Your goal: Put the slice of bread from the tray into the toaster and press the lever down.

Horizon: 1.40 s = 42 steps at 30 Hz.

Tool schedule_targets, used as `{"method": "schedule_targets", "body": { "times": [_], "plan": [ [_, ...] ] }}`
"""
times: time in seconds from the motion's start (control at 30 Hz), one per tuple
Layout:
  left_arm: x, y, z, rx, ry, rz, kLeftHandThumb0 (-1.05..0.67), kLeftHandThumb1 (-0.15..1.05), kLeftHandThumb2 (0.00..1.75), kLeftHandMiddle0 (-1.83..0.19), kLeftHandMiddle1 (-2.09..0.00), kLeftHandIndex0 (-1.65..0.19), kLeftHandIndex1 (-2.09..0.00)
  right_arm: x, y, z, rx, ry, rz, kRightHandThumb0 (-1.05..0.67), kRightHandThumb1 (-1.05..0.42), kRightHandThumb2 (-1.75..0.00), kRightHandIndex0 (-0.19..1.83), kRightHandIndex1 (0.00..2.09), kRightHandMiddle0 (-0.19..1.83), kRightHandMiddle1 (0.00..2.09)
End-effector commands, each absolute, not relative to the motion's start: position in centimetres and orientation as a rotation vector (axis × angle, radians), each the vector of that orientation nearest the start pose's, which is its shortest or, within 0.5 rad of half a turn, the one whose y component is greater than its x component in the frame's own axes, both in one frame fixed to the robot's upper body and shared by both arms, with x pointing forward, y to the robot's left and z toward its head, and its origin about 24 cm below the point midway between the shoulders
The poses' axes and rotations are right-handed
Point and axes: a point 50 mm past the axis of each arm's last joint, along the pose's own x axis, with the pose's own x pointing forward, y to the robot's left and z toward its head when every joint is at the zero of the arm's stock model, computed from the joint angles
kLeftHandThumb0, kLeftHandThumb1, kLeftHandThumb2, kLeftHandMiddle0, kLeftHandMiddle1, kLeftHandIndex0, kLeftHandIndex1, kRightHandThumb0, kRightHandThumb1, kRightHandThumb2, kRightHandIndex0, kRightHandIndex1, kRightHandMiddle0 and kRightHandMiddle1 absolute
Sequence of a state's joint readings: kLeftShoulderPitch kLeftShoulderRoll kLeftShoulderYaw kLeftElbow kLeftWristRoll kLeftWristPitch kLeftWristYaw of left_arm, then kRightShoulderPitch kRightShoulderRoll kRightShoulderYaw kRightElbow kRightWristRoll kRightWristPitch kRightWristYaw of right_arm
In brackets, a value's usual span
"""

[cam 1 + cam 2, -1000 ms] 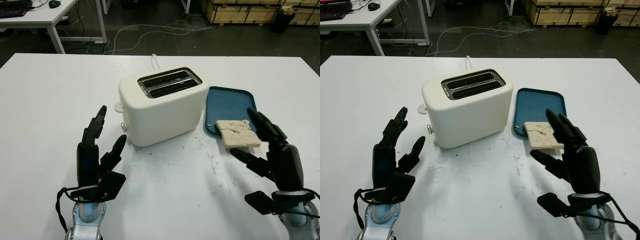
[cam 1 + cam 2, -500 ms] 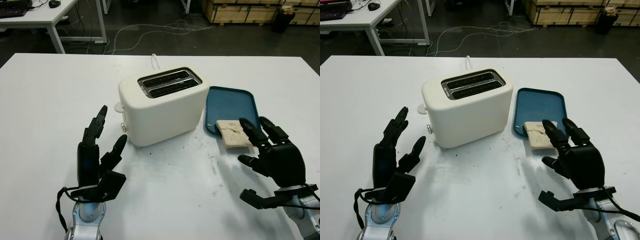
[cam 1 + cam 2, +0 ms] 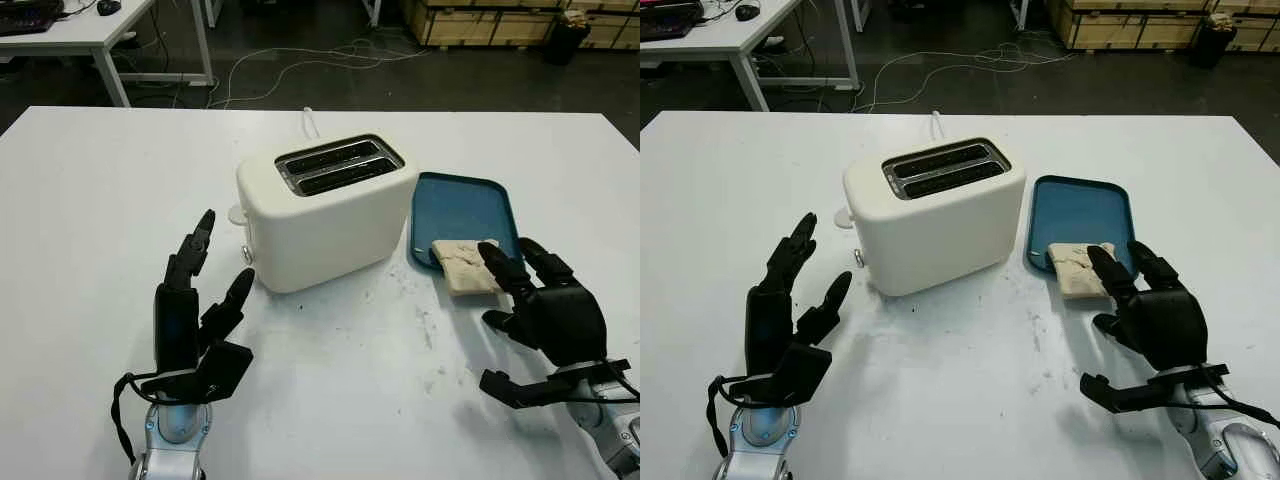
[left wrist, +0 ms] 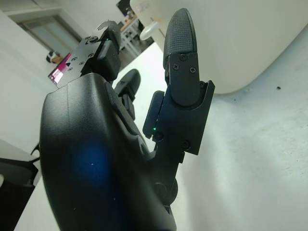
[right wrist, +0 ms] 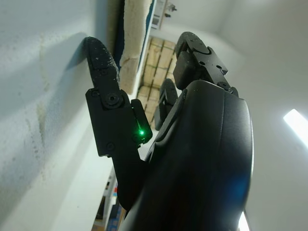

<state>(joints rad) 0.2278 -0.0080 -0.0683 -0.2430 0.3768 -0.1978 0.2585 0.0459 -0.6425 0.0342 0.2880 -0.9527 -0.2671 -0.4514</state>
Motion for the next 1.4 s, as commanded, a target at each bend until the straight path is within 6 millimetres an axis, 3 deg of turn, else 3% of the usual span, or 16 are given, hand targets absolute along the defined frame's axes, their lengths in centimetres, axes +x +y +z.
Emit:
{"method": "schedule_targets", "body": {
  "times": [0.0,0.4,0.83,0.93,1.0,1.03,1.07,1.1,1.27,1.3,1.33,1.37],
  "plan": [
    [20.7,14.9,7.3,0.324,-0.279,0.219,-0.68,0.92,0.40,-0.09,-0.70,-0.33,-0.02,23.4,-27.6,3.7,-1.526,-0.201,-0.041,-0.40,-0.86,-0.01,0.25,0.00,0.28,0.00],
    [20.5,14.9,7.3,0.318,-0.284,0.224,-0.68,0.92,0.39,-0.08,-0.70,-0.33,-0.01,24.5,-27.3,1.6,-1.558,-0.195,0.007,-0.35,-0.90,-0.01,0.29,0.02,0.31,0.02],
    [20.4,14.8,7.3,0.310,-0.288,0.222,-0.66,0.92,0.39,-0.07,-0.72,-0.33,-0.01,24.8,-27.0,1.3,-1.594,-0.226,0.044,-0.31,-0.90,0.00,0.35,0.02,0.36,0.02],
    [20.4,14.8,7.3,0.307,-0.290,0.221,-0.65,0.92,0.39,-0.07,-0.71,-0.33,-0.01,24.8,-26.9,1.3,-1.580,-0.271,0.035,-0.26,-0.91,0.00,0.51,0.06,0.46,0.04],
    [20.3,14.8,7.3,0.304,-0.287,0.225,-0.65,0.92,0.39,-0.07,-0.72,-0.33,-0.01,24.8,-26.8,1.3,-1.568,-0.314,0.016,-0.21,-0.91,0.00,0.72,0.11,0.59,0.06],
    [20.3,14.8,7.3,0.303,-0.283,0.227,-0.66,0.92,0.38,-0.08,-0.71,-0.33,-0.01,24.8,-26.8,1.3,-1.567,-0.330,0.008,-0.19,-0.92,-0.01,0.58,0.93,0.71,0.04],
    [20.3,14.8,7.3,0.304,-0.281,0.228,-0.67,0.92,0.38,-0.08,-0.71,-0.33,-0.01,24.8,-26.7,1.3,-1.567,-0.337,0.002,-0.18,-0.92,-0.01,0.48,1.33,0.77,0.04],
    [20.3,14.8,7.3,0.304,-0.279,0.229,-0.67,0.92,0.38,-0.08,-0.71,-0.33,-0.01,24.8,-26.7,1.3,-1.568,-0.333,0.002,-0.18,-0.92,-0.02,0.45,1.57,0.84,0.05],
    [20.3,14.8,7.2,0.303,-0.289,0.232,-0.65,0.92,0.38,-0.08,-0.69,-0.33,-0.01,24.9,-26.9,1.3,-1.632,-0.331,0.011,-0.35,-0.92,-0.07,0.40,1.74,1.00,0.22],
    [20.3,14.8,7.2,0.299,-0.286,0.233,-0.66,0.92,0.38,-0.08,-0.69,-0.33,-0.01,24.9,-26.9,1.3,-1.647,-0.339,0.010,-0.38,-0.92,-0.09,0.42,1.74,0.89,0.46],
    [20.3,14.8,7.2,0.298,-0.284,0.234,-0.66,0.92,0.38,-0.08,-0.69,-0.33,-0.01,24.9,-27.0,1.3,-1.667,-0.347,0.010,-0.42,-0.92,-0.11,0.42,1.74,0.73,0.84],
    [20.3,14.8,7.2,0.298,-0.284,0.234,-0.66,0.92,0.38,-0.08,-0.69,-0.33,-0.01,24.9,-27.0,1.3,-1.685,-0.353,0.006,-0.44,-0.92,-0.13,0.43,1.74,0.64,1.05]
  ]
}}
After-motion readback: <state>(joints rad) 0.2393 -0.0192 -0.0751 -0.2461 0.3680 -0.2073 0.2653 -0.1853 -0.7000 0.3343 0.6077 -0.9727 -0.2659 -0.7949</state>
